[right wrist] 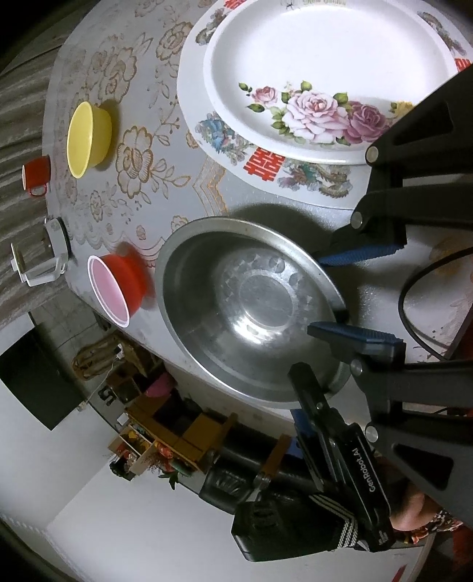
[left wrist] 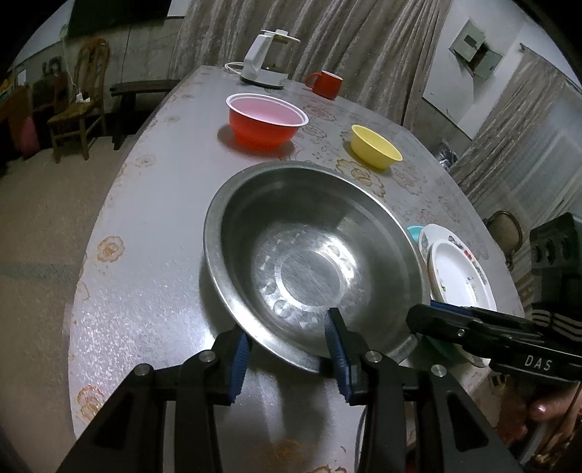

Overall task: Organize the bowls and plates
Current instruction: 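Lower the steel bowl onto the tablecloth and open both grippers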

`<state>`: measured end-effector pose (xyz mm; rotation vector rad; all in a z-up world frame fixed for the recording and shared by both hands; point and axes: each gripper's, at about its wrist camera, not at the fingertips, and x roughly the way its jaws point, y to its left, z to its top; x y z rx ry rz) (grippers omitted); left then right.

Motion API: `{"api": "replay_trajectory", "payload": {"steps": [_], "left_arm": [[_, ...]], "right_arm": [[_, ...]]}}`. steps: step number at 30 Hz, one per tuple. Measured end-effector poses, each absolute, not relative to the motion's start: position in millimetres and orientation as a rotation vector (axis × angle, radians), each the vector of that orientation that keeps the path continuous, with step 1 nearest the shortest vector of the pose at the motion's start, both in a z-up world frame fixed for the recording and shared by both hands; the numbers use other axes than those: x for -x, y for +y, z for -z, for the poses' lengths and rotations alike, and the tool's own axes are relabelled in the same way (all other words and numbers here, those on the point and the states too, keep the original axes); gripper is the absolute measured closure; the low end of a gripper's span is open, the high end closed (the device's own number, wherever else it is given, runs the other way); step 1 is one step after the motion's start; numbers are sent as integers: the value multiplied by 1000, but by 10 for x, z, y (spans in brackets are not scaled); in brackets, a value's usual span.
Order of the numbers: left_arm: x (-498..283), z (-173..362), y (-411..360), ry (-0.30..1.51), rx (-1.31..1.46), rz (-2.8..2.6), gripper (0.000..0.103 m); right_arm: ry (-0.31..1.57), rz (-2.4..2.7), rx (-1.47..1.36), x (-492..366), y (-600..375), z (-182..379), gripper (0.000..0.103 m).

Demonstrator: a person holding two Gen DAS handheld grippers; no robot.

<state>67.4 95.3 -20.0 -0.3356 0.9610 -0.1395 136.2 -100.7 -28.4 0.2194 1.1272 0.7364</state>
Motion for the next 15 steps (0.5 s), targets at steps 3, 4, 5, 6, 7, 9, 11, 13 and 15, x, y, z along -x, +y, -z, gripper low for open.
{"api": "replay_trajectory", "payload": {"steps": [3, 4, 5, 6, 7, 9, 11, 13, 15], "left_arm": [[-667, 195, 946, 965, 341, 142, 61], [-665, 194, 946, 966, 341, 143, 60], [-663, 191, 942, 967, 340, 141, 59], [-660, 187, 940, 967, 339, 139, 58], [-661, 184, 939, 969, 338, 137, 56], [-659, 173, 941, 973, 341, 138, 54], [-663, 152, 942, 976, 338, 137, 50], [-671, 128, 947, 973, 337, 136, 49], [-679, 112, 952, 976, 340, 135, 47]], "right_arm": [[1124, -735, -226, -1353, -1040, 272, 71], [1122, -734, -229, -1352, -1052, 266, 71], [1121, -733, -230, -1352, -1062, 264, 71], [1119, -733, -232, -1354, -1073, 260, 71], [1119, -731, -233, -1356, -1083, 257, 71], [1114, -730, -236, -1359, -1109, 238, 71], [1106, -725, -231, -1359, -1136, 217, 71], [1099, -719, -225, -1352, -1173, 195, 71], [1095, -712, -227, -1361, -1218, 180, 71]]}}
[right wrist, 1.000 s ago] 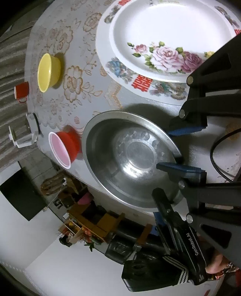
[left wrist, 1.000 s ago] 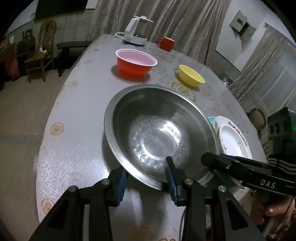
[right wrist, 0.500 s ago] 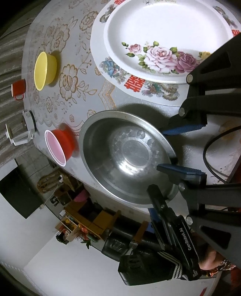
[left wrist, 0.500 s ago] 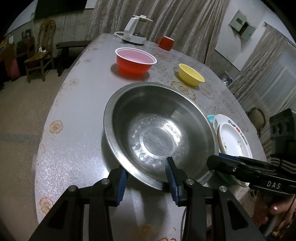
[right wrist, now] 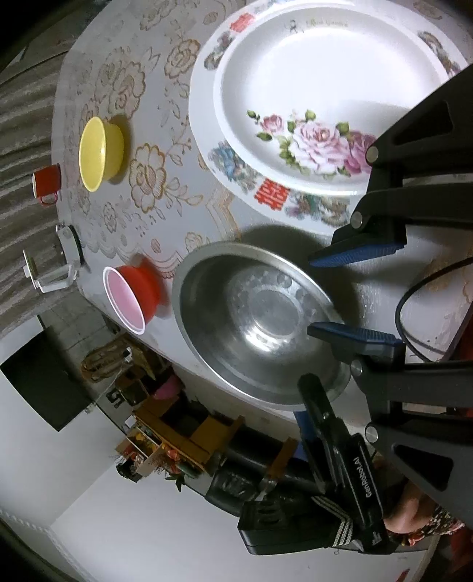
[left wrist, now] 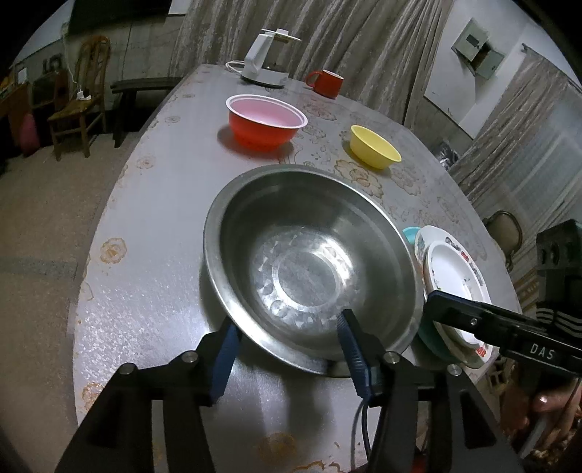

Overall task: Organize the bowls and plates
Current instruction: 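Lower the steel bowl onto the tablecloth and open both grippers, then move both grippers to the yellow bowl and close them on its rim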

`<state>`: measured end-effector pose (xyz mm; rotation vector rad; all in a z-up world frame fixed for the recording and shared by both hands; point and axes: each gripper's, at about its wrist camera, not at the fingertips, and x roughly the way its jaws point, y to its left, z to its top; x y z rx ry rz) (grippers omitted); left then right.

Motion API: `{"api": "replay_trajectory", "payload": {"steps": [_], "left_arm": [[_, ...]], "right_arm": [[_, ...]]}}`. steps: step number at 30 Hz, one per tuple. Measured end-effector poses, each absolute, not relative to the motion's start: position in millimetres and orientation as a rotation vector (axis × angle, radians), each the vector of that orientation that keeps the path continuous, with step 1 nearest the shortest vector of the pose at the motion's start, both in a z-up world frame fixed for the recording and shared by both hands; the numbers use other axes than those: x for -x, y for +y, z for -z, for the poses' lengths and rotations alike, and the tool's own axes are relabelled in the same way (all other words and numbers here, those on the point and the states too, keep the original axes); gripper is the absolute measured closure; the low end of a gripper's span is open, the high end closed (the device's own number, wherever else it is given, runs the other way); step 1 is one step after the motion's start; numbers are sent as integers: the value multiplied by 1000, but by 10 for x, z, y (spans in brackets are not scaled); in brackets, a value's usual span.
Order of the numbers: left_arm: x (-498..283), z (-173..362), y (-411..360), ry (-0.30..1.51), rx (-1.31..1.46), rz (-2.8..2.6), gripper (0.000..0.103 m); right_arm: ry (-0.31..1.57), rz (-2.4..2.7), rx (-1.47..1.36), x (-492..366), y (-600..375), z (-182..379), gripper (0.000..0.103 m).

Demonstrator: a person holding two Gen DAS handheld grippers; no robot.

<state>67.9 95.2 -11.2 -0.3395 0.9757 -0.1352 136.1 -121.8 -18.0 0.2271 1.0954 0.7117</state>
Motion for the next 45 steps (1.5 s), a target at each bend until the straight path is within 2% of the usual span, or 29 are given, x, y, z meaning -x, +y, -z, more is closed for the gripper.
{"api": "replay_trajectory", "payload": {"steps": [13, 20, 26, 39, 45], "left_arm": [[-724, -35, 1027, 978, 353, 110, 45], [-879, -220, 1010, 949, 332, 90, 32], [-1040, -346, 958, 921, 307, 79, 27], [-1039, -43, 1031, 1025, 333, 24, 26], [-942, -78, 1050, 1031, 330, 30, 25]], "right_arm": [[1051, -665, -253, -1503, -1529, 18, 71], [1012, -599, -241, -1775, -1824, -93, 71], [1007, -527, -209, -2099, -2071, -96, 71], [1035, -501, -209, -2562, -2252, 29, 71], [1042, -488, -188, -2697, -2242, 80, 71]]}}
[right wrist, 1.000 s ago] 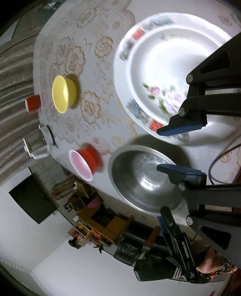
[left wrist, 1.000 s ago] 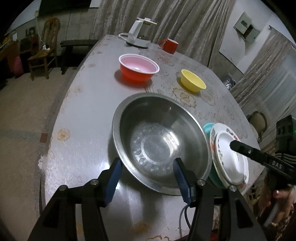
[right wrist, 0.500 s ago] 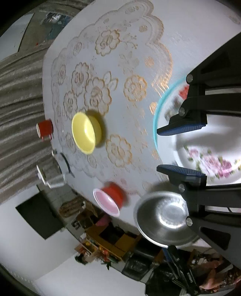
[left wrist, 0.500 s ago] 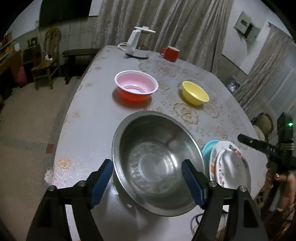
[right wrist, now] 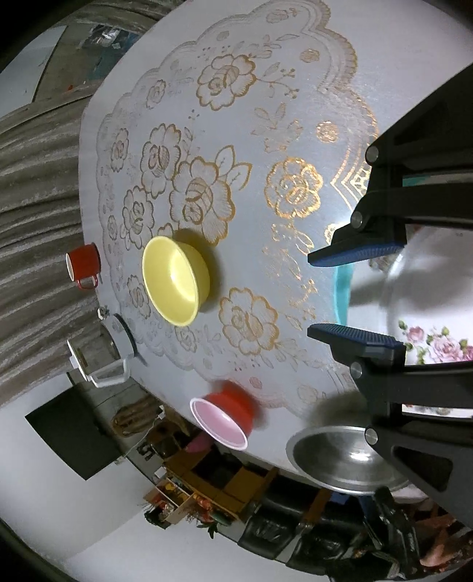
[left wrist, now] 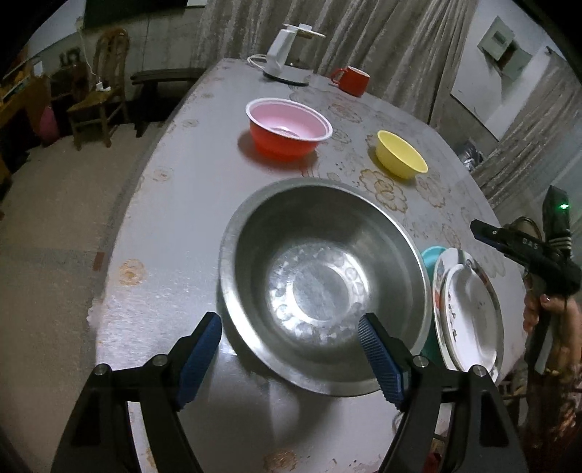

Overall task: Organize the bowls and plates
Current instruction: 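Move both grippers to the yellow bowl and close them on its rim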

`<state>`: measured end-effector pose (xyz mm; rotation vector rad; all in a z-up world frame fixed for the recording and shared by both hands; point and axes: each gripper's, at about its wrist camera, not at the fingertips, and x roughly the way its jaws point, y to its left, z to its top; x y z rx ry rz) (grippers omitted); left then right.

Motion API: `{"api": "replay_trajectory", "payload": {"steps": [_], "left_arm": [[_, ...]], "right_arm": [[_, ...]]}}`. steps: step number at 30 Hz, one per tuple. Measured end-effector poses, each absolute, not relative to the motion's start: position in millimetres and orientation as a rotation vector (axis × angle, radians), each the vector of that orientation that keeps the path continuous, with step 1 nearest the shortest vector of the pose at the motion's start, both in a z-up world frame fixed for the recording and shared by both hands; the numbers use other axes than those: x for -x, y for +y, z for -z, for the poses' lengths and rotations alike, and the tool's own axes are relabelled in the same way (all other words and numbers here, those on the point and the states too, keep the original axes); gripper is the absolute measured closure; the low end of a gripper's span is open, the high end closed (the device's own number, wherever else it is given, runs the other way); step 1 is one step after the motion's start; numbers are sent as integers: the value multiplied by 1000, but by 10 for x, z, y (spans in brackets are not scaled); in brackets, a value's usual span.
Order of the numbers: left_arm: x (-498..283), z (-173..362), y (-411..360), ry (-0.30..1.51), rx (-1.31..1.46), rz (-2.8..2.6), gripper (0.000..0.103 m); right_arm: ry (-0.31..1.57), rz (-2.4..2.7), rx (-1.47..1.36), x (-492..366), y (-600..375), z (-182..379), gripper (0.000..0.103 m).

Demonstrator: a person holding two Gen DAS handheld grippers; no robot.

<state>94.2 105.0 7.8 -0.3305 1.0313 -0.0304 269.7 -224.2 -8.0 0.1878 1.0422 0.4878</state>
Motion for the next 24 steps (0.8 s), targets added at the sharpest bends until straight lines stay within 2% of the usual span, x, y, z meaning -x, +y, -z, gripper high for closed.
{"api": "replay_trajectory", "payload": {"steps": [4, 8, 24], "left_arm": [[-976, -251, 1131, 989, 319, 11, 24], [-1133, -438, 1121, 945, 311, 24, 18], [-2185, -764, 345, 923, 264, 200, 15]], "right_arm": [[1054, -456, -174, -2837, -2280, 128, 68], [1069, -431, -162, -2986, -2318, 172, 67], [1148, -398, -271, -3930, -2250, 364, 63]]}}
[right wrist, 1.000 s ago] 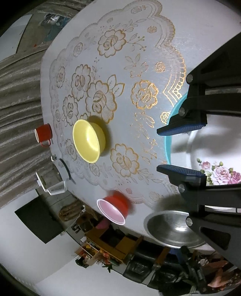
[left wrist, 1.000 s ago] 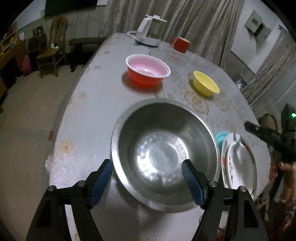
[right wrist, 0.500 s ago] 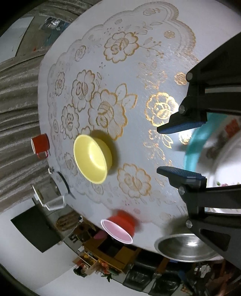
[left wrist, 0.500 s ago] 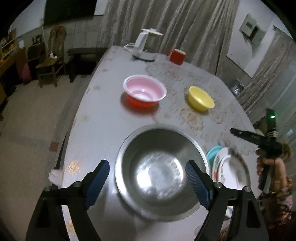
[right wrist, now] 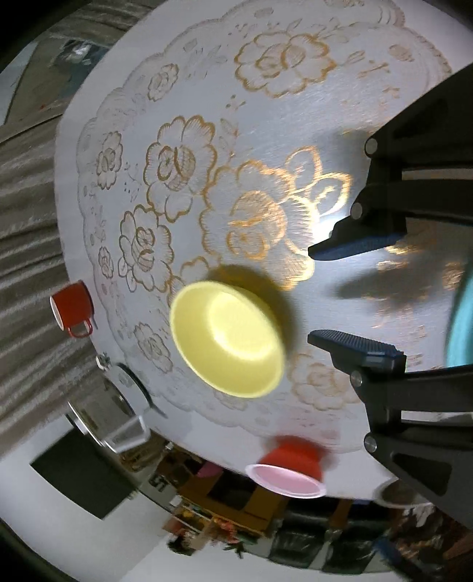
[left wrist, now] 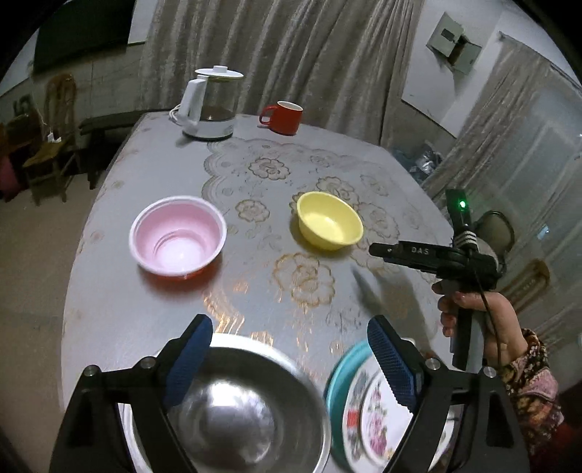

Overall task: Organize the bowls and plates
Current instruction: 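Move both grippers to the yellow bowl and close them on its rim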

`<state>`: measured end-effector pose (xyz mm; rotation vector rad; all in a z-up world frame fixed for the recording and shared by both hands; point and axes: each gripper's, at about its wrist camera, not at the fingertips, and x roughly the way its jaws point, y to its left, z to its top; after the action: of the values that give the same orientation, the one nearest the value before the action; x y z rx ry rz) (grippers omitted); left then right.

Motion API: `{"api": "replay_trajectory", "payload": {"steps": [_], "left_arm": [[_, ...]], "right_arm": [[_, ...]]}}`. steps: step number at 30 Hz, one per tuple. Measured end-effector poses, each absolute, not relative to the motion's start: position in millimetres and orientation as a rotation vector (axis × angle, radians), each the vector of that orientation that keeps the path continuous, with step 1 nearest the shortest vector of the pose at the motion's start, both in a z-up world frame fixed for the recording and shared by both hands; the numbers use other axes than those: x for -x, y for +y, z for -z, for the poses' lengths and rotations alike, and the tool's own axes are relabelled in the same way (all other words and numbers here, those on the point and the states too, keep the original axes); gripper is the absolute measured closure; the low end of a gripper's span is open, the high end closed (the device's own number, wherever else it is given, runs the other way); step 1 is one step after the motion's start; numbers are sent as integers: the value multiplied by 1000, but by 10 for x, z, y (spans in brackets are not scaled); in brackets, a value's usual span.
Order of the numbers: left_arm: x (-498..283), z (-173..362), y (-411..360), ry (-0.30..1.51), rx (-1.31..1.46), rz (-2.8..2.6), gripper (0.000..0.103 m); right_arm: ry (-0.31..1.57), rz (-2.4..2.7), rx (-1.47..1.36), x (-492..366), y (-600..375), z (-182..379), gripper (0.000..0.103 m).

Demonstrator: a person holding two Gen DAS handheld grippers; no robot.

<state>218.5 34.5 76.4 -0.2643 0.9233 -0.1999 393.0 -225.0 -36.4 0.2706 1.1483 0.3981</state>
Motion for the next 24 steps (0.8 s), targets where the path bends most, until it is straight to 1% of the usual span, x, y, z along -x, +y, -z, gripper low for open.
{"api": "replay_trajectory", "payload": {"steps": [3, 6, 10, 16, 18, 19, 20, 22, 24], "left_arm": [[-2420, -758, 248, 945, 271, 203, 15], [-2616, -762, 156, 951, 266, 195, 15], [-2858, -732, 75, 938, 267, 174, 14], [-3261, -553, -23, 998, 269, 170, 14], [-3378, -482, -60, 1007, 261, 153, 14], [-3408, -461, -75, 1009, 259, 152, 14], [-3457, -428, -101, 1013, 259, 149, 14], [-3523, -392, -156, 1018, 253, 160, 14], [-3593, -331, -202, 1030, 251, 156, 14]], "right_arm": [[1168, -371, -338, -4177, -2255, 428, 62], [1169, -355, -370, -4323, -2236, 470, 58], [1176, -382, -356, -4495, -2100, 534, 58], [1234, -368, -337, -4645, -1991, 782, 59], [1208, -387, -332, -4641, -1980, 791, 63], [1211, -403, -330, -4642, -1974, 810, 72], [1204, -414, -330, -4637, -1979, 831, 77], [1191, -435, -336, -4617, -1994, 856, 79], [1189, -449, -334, -4587, -2022, 867, 85]]}}
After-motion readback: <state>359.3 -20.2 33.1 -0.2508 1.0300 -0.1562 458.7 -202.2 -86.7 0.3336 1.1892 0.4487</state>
